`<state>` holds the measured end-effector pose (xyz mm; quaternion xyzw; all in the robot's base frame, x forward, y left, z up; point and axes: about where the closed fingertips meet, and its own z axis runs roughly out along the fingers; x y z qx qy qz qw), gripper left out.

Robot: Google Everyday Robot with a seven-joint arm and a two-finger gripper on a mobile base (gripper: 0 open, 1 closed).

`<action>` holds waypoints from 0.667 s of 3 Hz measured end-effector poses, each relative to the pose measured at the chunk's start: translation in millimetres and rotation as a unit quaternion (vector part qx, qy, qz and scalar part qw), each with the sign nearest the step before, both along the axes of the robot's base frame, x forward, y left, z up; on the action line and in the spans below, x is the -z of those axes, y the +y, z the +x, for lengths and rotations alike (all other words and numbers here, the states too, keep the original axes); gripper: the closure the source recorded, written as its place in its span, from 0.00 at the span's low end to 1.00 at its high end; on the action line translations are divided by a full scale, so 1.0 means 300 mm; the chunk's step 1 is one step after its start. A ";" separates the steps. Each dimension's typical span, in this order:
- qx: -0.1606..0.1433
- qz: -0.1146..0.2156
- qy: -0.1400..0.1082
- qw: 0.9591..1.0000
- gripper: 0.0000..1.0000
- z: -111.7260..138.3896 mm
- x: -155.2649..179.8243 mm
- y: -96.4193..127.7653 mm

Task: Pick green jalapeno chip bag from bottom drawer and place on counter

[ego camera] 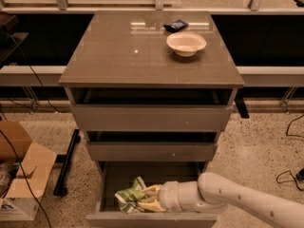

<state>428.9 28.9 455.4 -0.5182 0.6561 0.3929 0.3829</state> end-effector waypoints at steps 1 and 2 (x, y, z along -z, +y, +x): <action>-0.017 0.017 -0.090 0.996 1.00 -0.095 -0.229 -0.070; 0.000 0.026 -0.159 0.987 1.00 -0.085 -0.409 -0.124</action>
Offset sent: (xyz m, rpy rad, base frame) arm -0.0198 -0.0617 0.1915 0.0699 -0.4970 -0.0546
